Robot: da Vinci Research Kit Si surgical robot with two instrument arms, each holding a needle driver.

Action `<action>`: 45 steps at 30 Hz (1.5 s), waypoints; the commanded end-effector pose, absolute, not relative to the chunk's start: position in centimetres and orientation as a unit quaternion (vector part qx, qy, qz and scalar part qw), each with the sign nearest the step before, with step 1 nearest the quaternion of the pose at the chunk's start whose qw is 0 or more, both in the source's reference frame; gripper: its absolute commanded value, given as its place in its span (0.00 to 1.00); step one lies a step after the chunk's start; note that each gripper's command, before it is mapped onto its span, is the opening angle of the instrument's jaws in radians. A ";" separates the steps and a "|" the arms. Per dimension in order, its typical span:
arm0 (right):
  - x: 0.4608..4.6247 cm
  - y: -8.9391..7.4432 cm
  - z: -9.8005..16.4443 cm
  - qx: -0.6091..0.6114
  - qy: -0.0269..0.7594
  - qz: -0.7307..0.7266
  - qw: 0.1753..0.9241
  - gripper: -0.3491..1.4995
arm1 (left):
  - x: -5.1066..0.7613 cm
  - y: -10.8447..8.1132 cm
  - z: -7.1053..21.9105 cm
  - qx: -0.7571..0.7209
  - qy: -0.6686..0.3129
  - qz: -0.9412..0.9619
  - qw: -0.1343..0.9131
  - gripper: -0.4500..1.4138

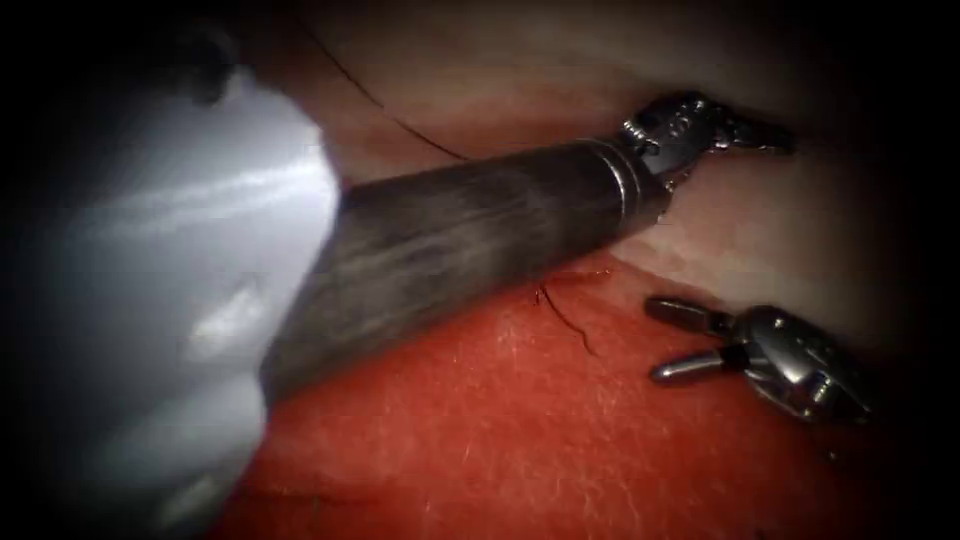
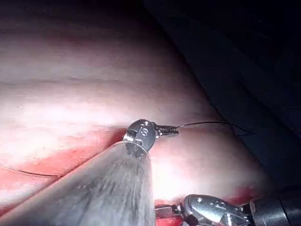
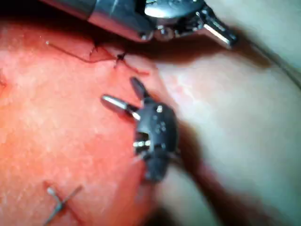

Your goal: Wound Closure

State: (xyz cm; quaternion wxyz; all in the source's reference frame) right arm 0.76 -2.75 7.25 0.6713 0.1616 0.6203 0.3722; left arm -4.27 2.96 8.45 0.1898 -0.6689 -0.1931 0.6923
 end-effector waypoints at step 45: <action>0.65 -2.7 7.3 0.158 0.628 0.380 0.660 0.92 | -1.41 2.8 7.6 -0.572 -0.108 0.785 0.213 0.70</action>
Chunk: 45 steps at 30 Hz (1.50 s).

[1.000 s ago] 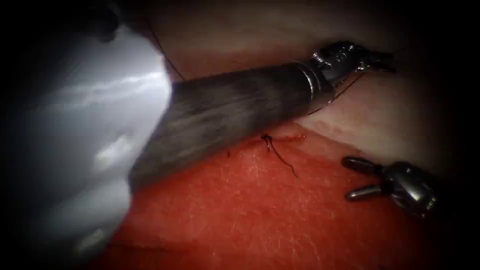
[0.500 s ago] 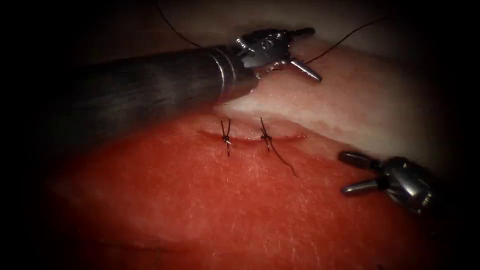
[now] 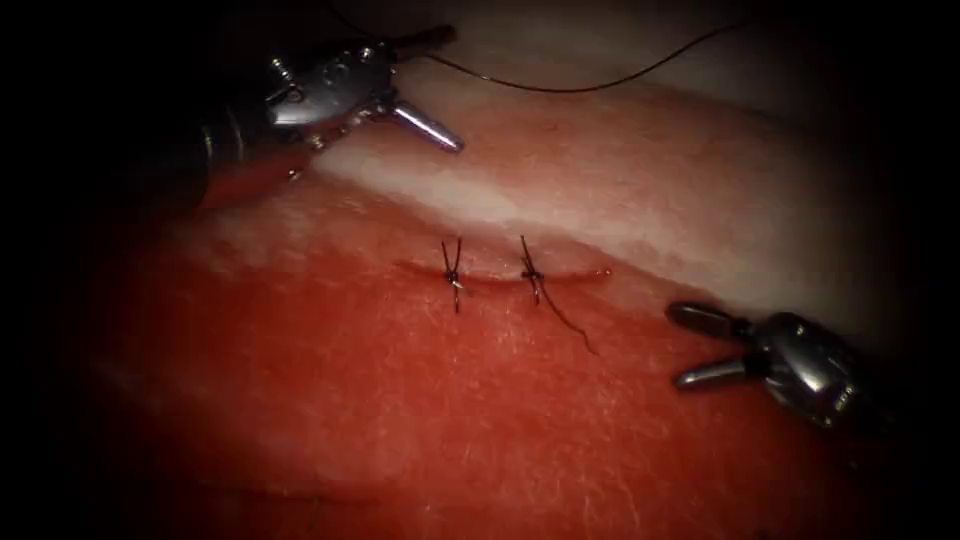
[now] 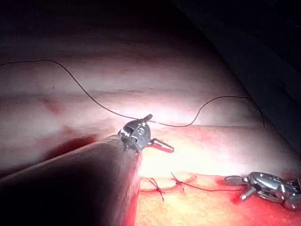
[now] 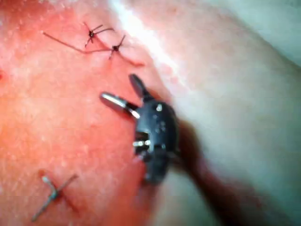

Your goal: Wound Closure

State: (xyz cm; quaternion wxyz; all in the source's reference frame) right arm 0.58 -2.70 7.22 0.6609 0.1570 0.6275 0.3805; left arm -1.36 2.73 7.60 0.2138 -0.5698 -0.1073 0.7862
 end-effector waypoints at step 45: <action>0.62 -2.6 7.3 0.125 0.632 0.341 0.685 0.97 | -2.77 1.2 7.6 -0.583 -0.051 0.807 0.072 0.00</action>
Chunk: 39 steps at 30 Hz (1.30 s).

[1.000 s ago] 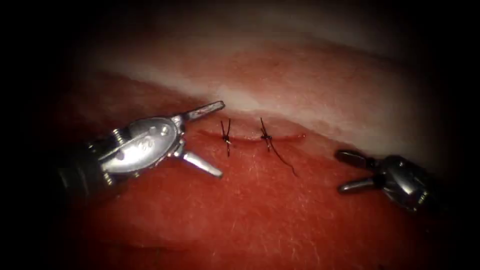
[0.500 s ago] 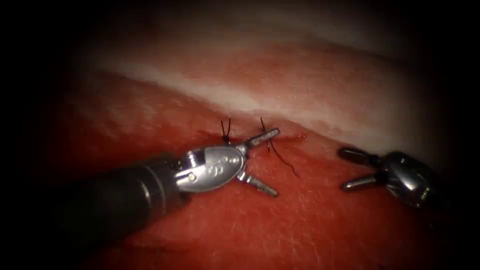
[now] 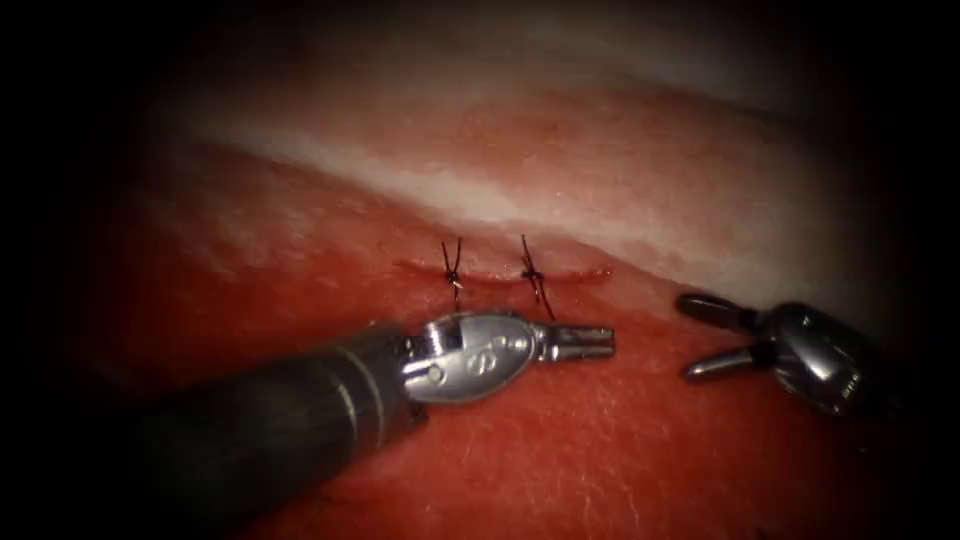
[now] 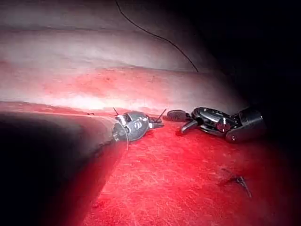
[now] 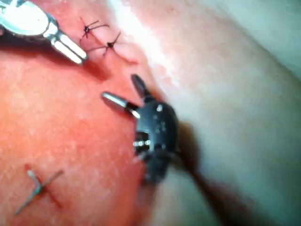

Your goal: Wound Closure

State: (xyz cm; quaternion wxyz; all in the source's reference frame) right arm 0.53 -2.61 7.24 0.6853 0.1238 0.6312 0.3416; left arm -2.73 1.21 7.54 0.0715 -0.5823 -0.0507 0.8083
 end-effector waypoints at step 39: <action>2.35 -2.4 7.3 -0.011 0.631 0.098 0.769 0.97 | -2.36 1.3 7.4 -0.590 -0.071 0.802 0.058 0.00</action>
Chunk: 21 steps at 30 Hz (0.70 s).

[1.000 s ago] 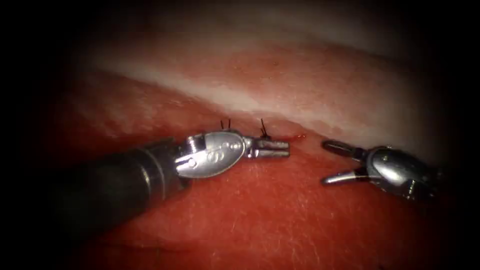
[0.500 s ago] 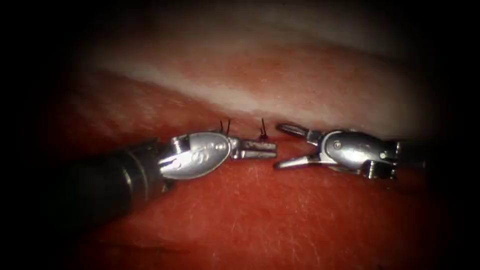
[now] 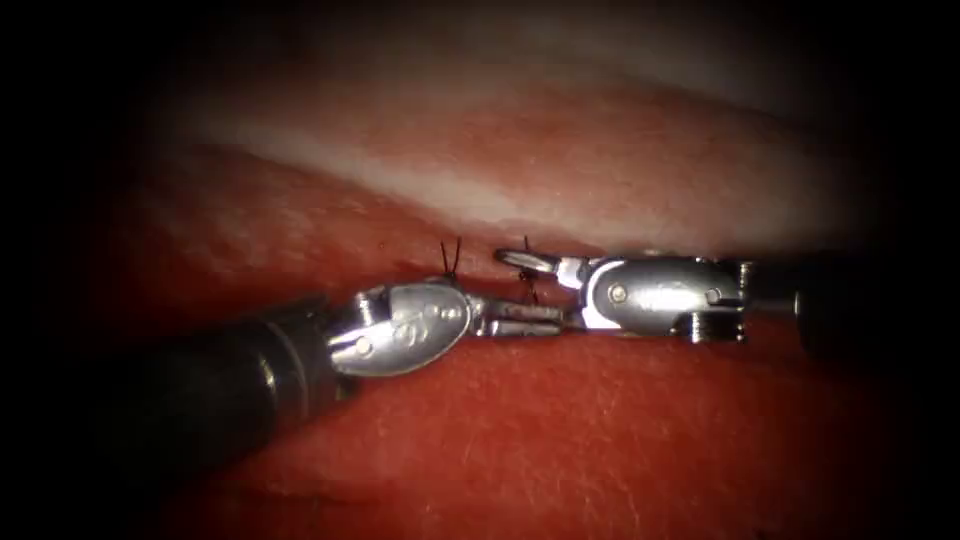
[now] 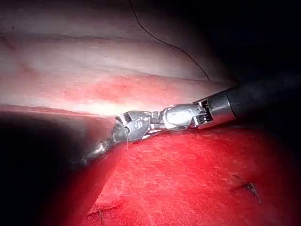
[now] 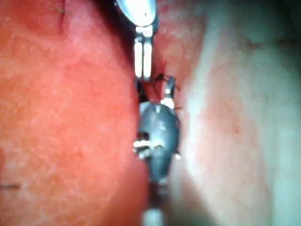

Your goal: Wound Closure

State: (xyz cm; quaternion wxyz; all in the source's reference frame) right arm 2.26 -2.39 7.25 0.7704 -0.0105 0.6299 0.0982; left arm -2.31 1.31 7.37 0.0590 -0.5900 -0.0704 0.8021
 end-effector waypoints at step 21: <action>2.66 -2.4 7.4 -0.018 0.652 0.065 0.755 0.96 | -2.45 1.3 7.5 -0.595 -0.073 0.799 0.051 0.00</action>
